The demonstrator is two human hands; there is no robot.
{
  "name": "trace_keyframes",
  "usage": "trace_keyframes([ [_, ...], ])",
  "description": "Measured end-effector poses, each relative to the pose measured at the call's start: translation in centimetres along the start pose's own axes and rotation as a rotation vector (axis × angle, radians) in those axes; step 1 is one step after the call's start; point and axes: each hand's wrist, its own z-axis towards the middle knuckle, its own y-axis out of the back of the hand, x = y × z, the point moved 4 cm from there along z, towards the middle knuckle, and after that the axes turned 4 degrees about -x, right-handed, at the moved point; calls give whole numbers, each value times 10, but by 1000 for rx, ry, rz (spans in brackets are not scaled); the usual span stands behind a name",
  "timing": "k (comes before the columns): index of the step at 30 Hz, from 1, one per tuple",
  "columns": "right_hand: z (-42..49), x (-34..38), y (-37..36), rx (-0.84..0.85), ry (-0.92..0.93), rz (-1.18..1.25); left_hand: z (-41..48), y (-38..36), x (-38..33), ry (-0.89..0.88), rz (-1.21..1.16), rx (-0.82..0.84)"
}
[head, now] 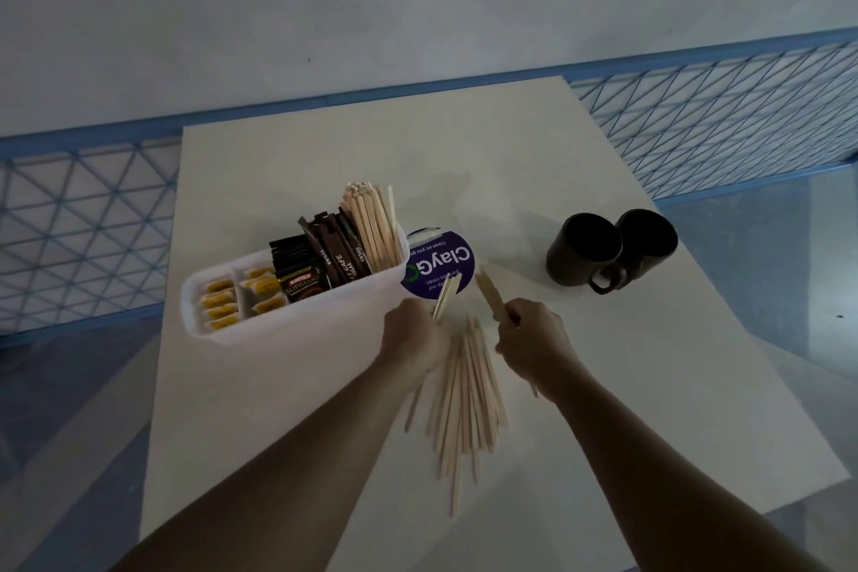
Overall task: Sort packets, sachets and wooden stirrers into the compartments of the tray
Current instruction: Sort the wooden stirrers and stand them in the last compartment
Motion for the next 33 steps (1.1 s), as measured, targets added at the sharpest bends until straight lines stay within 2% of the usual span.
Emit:
trace_keyframes([
  [4,3,22,2,30,60,59,3,11,-12,-1,-102,-17],
  [11,7,64,8,96,122,384,6,48,-45,44,-538,35],
  [15,12,91,9,110,125,530,13,73,-60,7,-688,-33],
  [25,30,159,-4,135,217,810,34,124,-68,-171,-773,-347],
  [29,39,172,-15,157,232,876,37,128,-62,-198,-721,-458],
  [33,45,176,-29,184,232,881,45,124,-51,-183,-662,-501],
])
